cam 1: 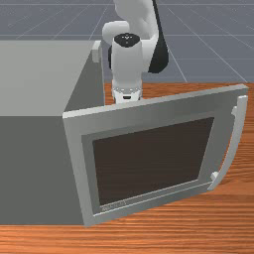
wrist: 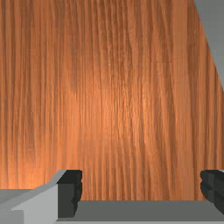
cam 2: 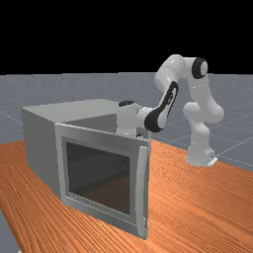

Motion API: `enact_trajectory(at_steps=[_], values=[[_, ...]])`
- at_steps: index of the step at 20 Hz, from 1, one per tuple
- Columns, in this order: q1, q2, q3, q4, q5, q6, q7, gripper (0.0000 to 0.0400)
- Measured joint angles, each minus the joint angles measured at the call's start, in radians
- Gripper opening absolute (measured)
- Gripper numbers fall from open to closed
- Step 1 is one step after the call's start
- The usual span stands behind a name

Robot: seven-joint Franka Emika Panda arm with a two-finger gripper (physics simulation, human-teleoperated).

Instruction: Close the microwave

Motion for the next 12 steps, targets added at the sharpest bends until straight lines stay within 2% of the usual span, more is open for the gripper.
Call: enact_trajectory(at_steps=[1, 2, 3, 5, 6, 7, 8, 9, 10, 11, 12], values=[[0.0, 0.0, 0.0, 0.0, 0.0, 0.0, 0.0, 0.0243], [0.0, 0.0, 0.0, 0.0, 0.0, 0.0, 0.0, 0.0148], [0.0, 0.0, 0.0, 0.0, 0.0, 0.0, 0.0, 0.009], [0.0, 0.0, 0.0, 0.0, 0.0, 0.0, 0.0, 0.0033], [0.0, 0.034, 0.0, 0.051, 0.0, -0.065, 0.0, 0.0177], [0.0, 0.045, 0.0, 0.042, 0.0, -0.038, 0.0, 0.0265], [0.0, 0.048, 0.0, 0.025, 0.0, -0.006, 0.0, 0.0318], [0.0, 0.057, 0.0, 0.026, 0.0, -0.002, 0.0, 0.035], [0.014, 0.05, -0.015, 0.004, -0.03, 0.034, 0.024, 0.037], [-0.003, 0.059, -0.002, 0.025, -0.001, -0.001, -0.007, 0.0382], [-0.005, 0.049, -0.003, 0.012, -0.001, 0.012, -0.007, 0.0389]])
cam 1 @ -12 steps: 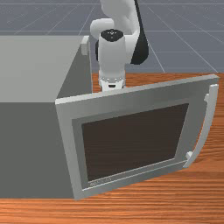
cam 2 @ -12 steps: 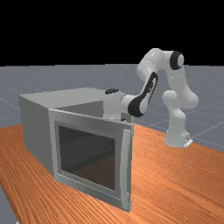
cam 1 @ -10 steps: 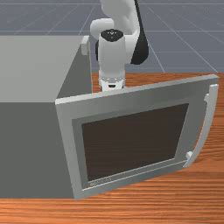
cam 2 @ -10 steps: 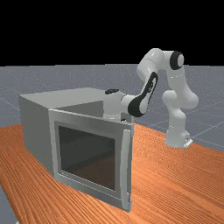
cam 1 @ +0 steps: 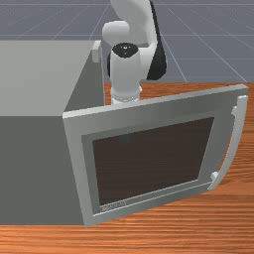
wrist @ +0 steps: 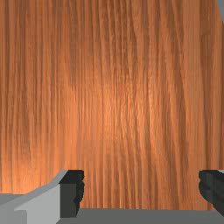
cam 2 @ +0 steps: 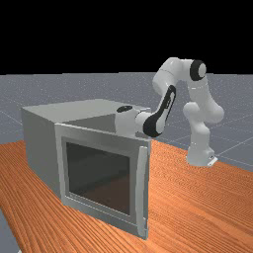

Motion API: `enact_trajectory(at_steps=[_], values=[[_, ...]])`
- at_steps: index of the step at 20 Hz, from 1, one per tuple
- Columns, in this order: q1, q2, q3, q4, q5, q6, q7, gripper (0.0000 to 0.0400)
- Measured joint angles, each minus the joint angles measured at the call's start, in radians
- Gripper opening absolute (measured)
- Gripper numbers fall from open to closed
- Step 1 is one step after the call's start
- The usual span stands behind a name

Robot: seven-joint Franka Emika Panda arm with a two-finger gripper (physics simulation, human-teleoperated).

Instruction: Close the microwave

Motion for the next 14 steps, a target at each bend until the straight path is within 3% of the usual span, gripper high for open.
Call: enact_trajectory(at_steps=[3, 10, 14], values=[[-0.012, -0.036, 0.01, -0.001, 0.025, -0.034, -0.022, 0.0397], [0.007, -0.136, -0.006, 0.053, -0.024, -0.194, 0.021, 0.04], [0.001, -0.189, -0.001, 0.078, -0.003, -0.248, 0.005, 0.04]])
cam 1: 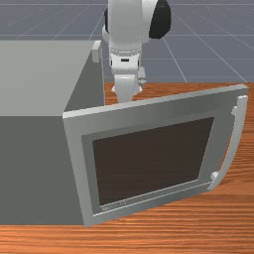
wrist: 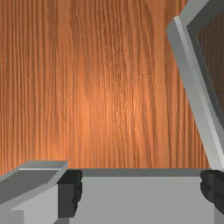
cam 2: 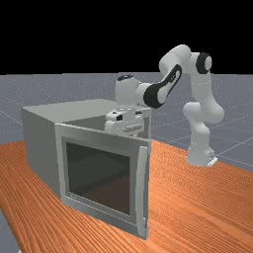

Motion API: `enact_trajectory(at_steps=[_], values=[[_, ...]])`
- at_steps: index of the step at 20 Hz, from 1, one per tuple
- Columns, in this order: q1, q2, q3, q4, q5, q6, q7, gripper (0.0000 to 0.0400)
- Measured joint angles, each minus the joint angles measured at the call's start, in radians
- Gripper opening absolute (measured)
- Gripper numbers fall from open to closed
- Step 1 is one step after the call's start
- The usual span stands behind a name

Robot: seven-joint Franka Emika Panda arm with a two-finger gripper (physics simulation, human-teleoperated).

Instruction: Close the microwave

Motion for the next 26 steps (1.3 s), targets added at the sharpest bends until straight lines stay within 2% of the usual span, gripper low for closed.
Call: enact_trajectory(at_steps=[9, 14, 20, 26], values=[[0.002, -0.052, -0.001, 0.113, 0.0, -0.165, 0.019, 0.04], [0.044, -0.05, 0.022, 0.123, -0.006, -0.167, 0.155, 0.04], [0.083, -0.04, 0.047, 0.136, -0.011, -0.171, 0.198, 0.04], [0.086, -0.061, 0.05, 0.159, -0.012, -0.197, 0.179, 0.04]])
